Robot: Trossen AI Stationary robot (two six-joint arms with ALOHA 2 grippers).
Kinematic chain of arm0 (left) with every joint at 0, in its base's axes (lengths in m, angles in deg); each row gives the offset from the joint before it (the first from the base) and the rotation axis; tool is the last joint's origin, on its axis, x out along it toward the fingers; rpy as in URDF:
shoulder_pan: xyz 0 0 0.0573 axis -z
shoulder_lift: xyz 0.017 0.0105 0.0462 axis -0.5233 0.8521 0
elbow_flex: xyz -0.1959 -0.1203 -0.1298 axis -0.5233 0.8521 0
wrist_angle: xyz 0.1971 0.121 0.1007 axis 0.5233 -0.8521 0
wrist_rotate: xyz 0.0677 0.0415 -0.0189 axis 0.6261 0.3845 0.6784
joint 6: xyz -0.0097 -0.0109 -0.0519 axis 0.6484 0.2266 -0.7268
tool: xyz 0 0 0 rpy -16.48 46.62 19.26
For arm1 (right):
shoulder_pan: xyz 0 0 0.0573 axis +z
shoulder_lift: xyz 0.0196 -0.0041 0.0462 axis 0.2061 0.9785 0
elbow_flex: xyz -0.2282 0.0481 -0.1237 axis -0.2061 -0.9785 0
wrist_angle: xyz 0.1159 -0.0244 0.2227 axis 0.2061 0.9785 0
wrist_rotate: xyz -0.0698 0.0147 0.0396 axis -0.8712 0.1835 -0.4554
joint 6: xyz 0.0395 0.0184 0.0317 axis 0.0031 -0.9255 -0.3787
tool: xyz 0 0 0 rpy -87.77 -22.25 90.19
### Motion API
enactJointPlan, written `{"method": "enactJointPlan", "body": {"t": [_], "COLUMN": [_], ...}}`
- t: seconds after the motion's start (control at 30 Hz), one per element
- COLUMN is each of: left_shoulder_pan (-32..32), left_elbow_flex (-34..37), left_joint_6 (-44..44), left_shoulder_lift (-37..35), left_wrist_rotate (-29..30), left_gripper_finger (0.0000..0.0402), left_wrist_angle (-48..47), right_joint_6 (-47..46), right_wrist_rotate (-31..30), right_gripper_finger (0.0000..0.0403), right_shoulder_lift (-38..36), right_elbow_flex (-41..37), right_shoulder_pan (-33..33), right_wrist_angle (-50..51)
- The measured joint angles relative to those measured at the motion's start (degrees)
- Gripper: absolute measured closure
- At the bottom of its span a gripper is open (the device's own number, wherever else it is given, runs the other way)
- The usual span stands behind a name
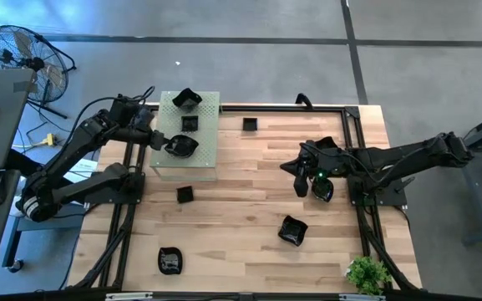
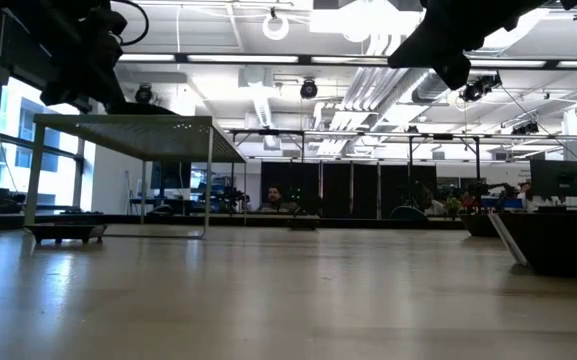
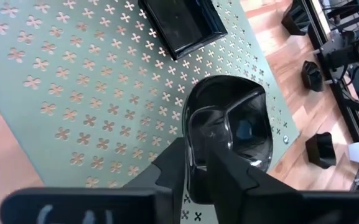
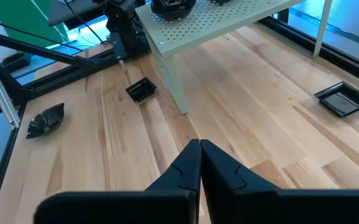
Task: Pick & Place Mini shaped plates
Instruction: Stack the leaf-shaped plate on the other leaf-shaped plate on the shelf
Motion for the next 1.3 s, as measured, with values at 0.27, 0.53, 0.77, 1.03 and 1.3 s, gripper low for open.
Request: {"method": "enactJointPlan", "body": {"t": [0.27, 0.53, 0.77, 1.03, 1.3], "left_shoulder_pan": [0.0, 0.0, 0.0, 0.0, 0.0], "left_elbow_flex": [-4.3, -6.7, -1.3, 1.4, 2.4], "left_joint_6": [5.4, 6.2, 6.0, 5.8, 5.7], "left_shoulder_lift": [0.0, -3.2, -5.3, -5.1, -5.1], "left_wrist_rotate": [0.3, 1.8, 2.6, 2.7, 1.1], "left_gripper_finger": [0.0329, 0.039, 0.0396, 0.0401, 0.0401], "left_wrist_angle": [-1.6, -2.2, -3.8, -1.4, -0.1], "right_joint_6": [0.0, -3.1, -4.1, -4.1, -4.1], "right_wrist_rotate": [1.8, 3.0, 2.7, 2.1, 2.1], "right_gripper_finger": [0.04, 0.0401, 0.0401, 0.0401, 0.04], "right_shoulder_lift": [0.0, 0.0, 0.0, 0.0, 0.0], "right_elbow_flex": [0.0, 0.0, 0.0, 0.1, 0.1], "right_shoulder_pan": [0.0, 0.2, 0.3, 0.2, 0.2], "right_wrist_angle": [0.0, 0.0, 0.0, 0.0, 0.0]}}
